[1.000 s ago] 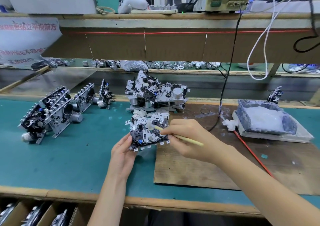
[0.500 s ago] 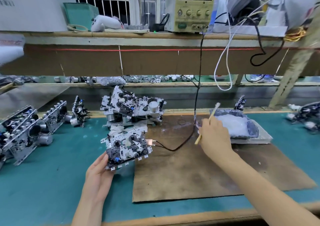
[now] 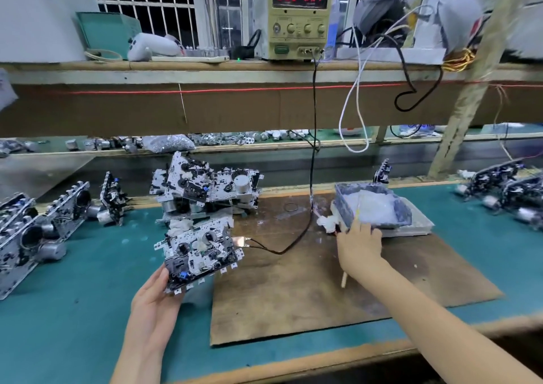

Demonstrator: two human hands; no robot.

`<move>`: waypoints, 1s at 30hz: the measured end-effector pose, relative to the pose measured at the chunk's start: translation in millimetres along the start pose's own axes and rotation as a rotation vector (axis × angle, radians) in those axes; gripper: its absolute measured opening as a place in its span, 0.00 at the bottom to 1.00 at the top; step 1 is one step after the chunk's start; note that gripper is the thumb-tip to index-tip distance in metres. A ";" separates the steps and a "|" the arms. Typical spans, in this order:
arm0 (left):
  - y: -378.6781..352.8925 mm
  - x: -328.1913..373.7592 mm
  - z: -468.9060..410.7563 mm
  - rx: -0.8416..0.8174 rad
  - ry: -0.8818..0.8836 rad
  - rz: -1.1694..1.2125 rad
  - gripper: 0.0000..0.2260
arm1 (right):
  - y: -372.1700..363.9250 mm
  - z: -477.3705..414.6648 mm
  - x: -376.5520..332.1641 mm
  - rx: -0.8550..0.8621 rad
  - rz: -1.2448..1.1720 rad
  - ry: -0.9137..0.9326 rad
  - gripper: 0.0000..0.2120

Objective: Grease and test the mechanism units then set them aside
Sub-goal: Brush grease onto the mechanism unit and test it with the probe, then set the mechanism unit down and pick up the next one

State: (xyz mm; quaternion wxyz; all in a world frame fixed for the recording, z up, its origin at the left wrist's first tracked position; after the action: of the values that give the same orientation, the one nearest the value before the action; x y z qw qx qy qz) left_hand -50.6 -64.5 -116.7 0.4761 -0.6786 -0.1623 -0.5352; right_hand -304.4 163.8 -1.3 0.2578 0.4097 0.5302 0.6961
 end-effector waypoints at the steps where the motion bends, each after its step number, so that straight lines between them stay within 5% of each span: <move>1: -5.0 2.6 3.2 -0.003 -0.008 0.020 0.13 | 4.3 1.3 -0.1 0.054 -0.011 0.002 0.17; 5: -21.7 14.6 12.1 -0.017 -0.027 0.150 0.23 | 31.5 15.5 -25.9 0.314 -0.472 0.307 0.12; 7: -27.0 18.2 14.4 -0.011 -0.040 0.183 0.24 | 39.3 32.0 -51.9 0.208 -0.731 0.516 0.10; 11: -30.7 22.7 17.1 -0.036 -0.050 0.234 0.23 | 27.2 57.0 -114.2 -0.146 -0.838 0.740 0.16; 16: -33.0 23.8 18.7 -0.062 -0.039 0.241 0.14 | 12.1 76.8 -175.7 -0.388 -1.277 0.701 0.13; 22: -33.9 22.4 18.4 -0.082 -0.005 0.266 0.12 | 14.9 91.1 -210.3 -0.189 -1.791 0.508 0.04; 24: -37.9 25.2 19.6 -0.104 0.016 0.286 0.15 | 17.9 93.2 -211.9 -0.147 -1.823 0.505 0.06; 26: -41.2 23.1 19.3 -0.134 0.070 0.295 0.32 | 24.6 93.6 -207.7 -0.123 -1.807 0.531 0.05; 30: -42.9 24.4 20.4 -0.098 0.121 0.383 0.23 | 56.2 89.1 -179.7 -0.003 -1.695 0.597 0.10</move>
State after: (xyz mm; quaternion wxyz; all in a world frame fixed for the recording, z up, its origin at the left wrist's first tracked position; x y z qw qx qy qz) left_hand -61.2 -33.6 -74.4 0.5444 -0.6860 0.0249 -0.4821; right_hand -129.6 51.0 7.9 0.5372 -0.3172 0.6986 0.3505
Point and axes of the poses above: each hand's wrist, its own z-axis away from the middle knuckle, its own y-axis out of the back of the hand, x = y × z, the point moved 5 cm from there along -z, towards the middle knuckle, and after that the axes turned 3 degrees about -x, right-handed, at the moved point
